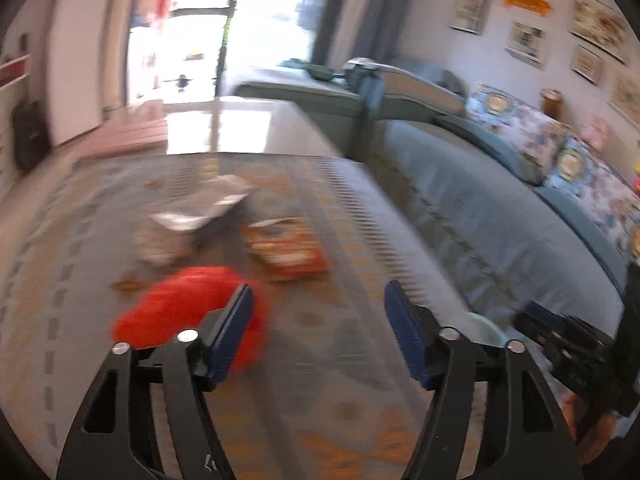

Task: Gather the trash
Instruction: 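Grasp the red plastic bag with the left tool while the right tool grasps the orange snack bag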

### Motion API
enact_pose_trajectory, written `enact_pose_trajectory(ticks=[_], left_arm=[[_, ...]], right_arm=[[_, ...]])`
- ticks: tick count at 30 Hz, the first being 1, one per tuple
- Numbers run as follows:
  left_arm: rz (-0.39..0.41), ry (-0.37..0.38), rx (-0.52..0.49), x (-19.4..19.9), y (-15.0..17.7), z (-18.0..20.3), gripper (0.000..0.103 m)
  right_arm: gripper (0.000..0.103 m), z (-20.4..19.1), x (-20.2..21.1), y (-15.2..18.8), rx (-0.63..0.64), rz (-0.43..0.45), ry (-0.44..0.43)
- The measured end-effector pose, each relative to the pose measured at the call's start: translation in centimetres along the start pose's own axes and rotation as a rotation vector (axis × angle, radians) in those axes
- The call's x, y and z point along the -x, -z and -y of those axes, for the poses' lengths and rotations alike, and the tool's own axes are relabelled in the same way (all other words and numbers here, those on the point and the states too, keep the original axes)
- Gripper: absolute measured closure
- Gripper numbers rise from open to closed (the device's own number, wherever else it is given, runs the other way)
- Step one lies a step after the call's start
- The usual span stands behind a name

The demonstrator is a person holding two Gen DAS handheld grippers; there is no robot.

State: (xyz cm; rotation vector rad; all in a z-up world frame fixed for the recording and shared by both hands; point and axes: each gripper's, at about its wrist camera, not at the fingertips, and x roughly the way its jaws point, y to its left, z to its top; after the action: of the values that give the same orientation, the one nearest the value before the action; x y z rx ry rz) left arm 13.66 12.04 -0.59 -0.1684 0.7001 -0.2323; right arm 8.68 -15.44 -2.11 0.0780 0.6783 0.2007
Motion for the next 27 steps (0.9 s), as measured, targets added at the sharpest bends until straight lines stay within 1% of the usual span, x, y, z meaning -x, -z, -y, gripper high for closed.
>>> enact_pose_trajectory(ticks=[3, 5, 7, 10, 12, 14, 15, 16, 17, 21, 24, 27], left_arm=[[-0.006, -0.064, 0.082, -0.4, 0.2, -6.0, 0.034], [-0.019, -0.080, 0.120, -1.1, 0.5, -8.5, 0.027], [-0.042, -0.063, 0.178, -2.0, 0.8, -10.5, 0.026], [-0.063, 0.006, 0.258, -3.1, 0.9, -12.4, 0.026], [-0.067, 0.014, 0.259, -3.7, 0.9, -12.9, 0.026], [-0.096, 0.029, 0.254, -4.6, 1.1, -12.8, 0.026], [-0.114, 0.049, 0.255, -4.8, 1.4, -12.5, 0.026], [-0.129, 0.086, 0.250, -4.8, 1.6, -12.0, 0.028], [-0.134, 0.103, 0.242, -4.7, 2.0, -11.9, 0.028], [-0.172, 0.199, 0.177, -3.6, 3.3, -9.4, 0.028], [-0.170, 0.179, 0.116, -2.8, 3.8, -7.9, 0.023], [-0.164, 0.136, 0.106, -3.5, 3.6, -7.6, 0.022]], right_arm=[[0.071, -1.6, -1.2, 0.4, 0.029, -0.020, -0.006], [0.071, -2.2, -2.1, 0.5, 0.005, -0.026, -0.023], [0.071, -2.3, -3.4, 0.1, -0.065, -0.032, -0.067], [0.071, -3.2, -4.6, 0.3, -0.079, -0.040, -0.085], [0.071, -4.0, -5.1, 0.9, -0.050, -0.060, -0.086], [0.071, -4.4, -5.5, 1.4, -0.041, -0.075, -0.094], [0.071, -4.4, -5.7, 1.5, -0.043, -0.084, -0.099], [0.071, -4.3, -5.9, 1.6, -0.049, -0.092, -0.102], [0.071, -4.2, -6.1, 1.6, -0.053, -0.095, -0.102], [0.071, -4.0, -6.5, 1.9, -0.068, -0.104, -0.105], [0.071, -4.4, -6.4, 2.1, -0.048, -0.106, -0.102], [0.071, -5.1, -6.3, 2.2, -0.017, -0.103, -0.095]])
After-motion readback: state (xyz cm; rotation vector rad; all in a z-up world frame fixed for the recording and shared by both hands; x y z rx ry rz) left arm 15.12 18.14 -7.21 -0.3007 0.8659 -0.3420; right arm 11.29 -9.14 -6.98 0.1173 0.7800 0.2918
